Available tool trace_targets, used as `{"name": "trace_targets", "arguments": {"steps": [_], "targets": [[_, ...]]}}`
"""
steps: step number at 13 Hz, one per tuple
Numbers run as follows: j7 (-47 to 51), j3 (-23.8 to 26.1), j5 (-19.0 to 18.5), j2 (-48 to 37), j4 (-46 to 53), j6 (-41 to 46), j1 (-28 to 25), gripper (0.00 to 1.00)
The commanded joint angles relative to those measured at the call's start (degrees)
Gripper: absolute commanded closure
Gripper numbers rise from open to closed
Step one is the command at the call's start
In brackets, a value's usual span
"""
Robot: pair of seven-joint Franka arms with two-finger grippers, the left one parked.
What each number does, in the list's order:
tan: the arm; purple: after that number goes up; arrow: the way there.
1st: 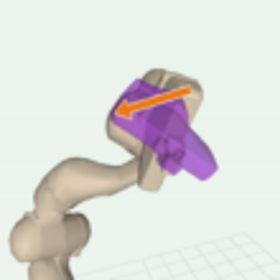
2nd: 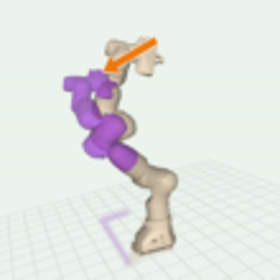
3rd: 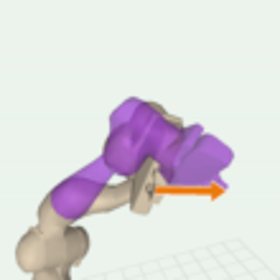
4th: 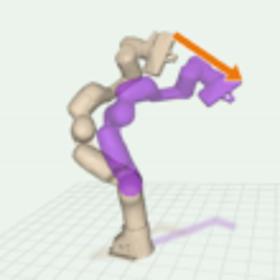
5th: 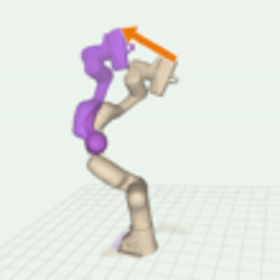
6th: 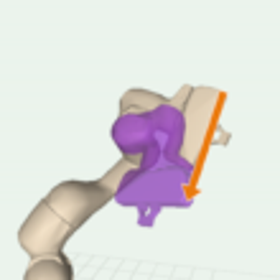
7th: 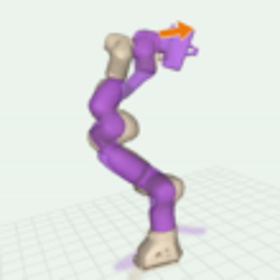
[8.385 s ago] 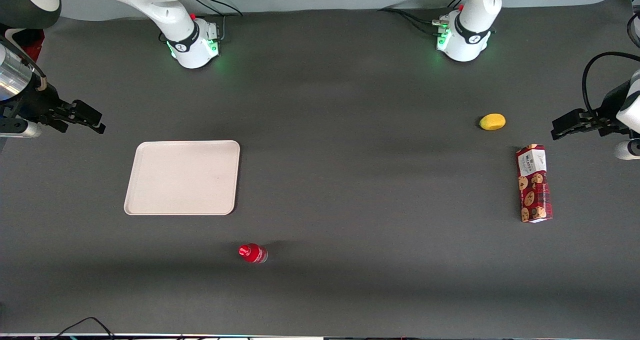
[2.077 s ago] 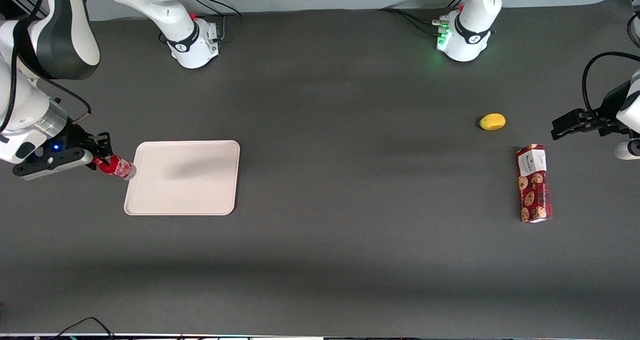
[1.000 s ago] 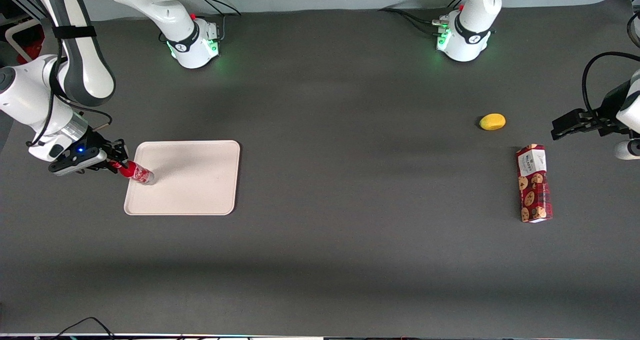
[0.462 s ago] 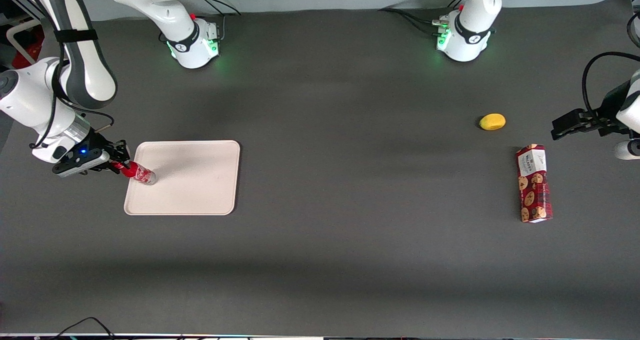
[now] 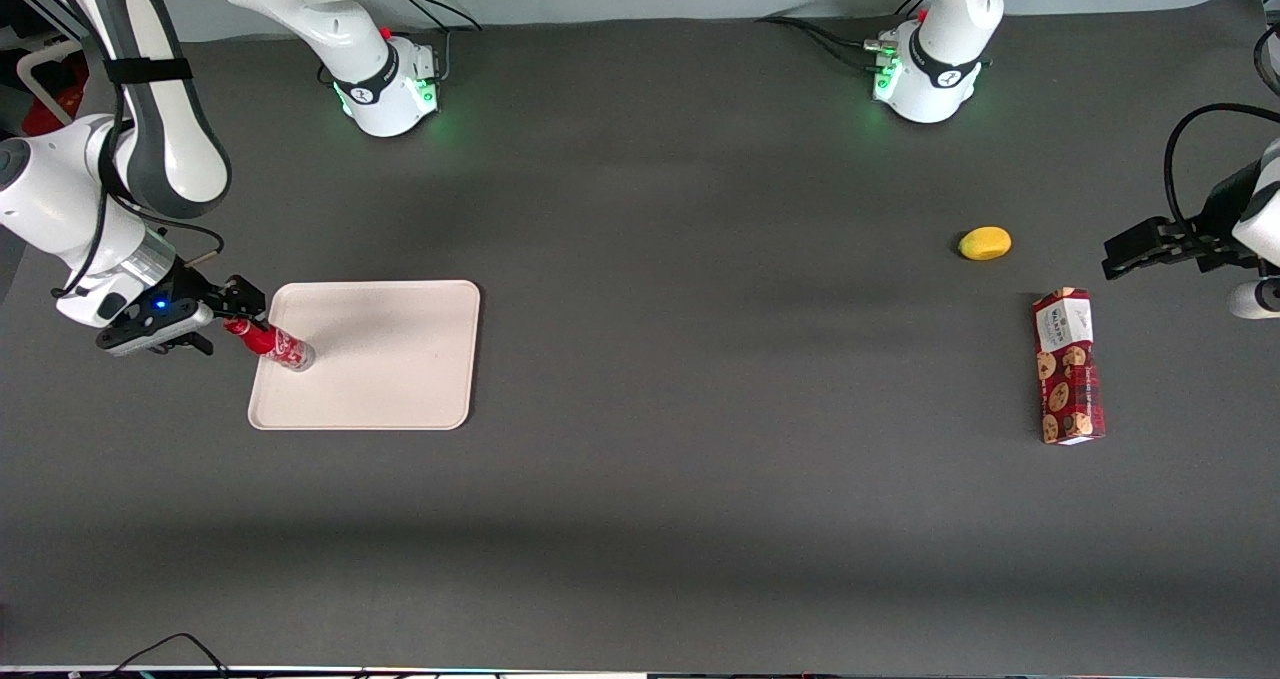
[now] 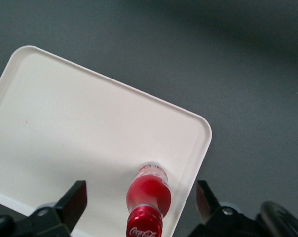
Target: Place coke bottle on tray
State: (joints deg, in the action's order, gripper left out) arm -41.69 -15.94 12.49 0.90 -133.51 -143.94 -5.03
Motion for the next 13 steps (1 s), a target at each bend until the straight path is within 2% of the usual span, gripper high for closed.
{"name": "trace_targets", "arguments": {"steps": [1, 3, 5, 7, 9, 13], "targets": [[6.6, -0.1, 1.1, -1.0, 9.4, 13.5, -0.8, 0.0], [14.5, 0.4, 0.2, -0.6, 18.4, 24.9, -0.8, 0.0], [24.2, 2.1, -5.2, -0.5, 25.6, 31.8, -0.9, 0.0], [35.8, 6.3, -10.2, -0.5, 30.6, 37.8, -0.9, 0.0], [43.0, 9.8, -10.8, -0.9, 34.1, 42.2, -0.8, 0.0], [45.9, 11.6, -10.7, -1.4, 43.0, 49.6, -0.8, 0.0]]}}
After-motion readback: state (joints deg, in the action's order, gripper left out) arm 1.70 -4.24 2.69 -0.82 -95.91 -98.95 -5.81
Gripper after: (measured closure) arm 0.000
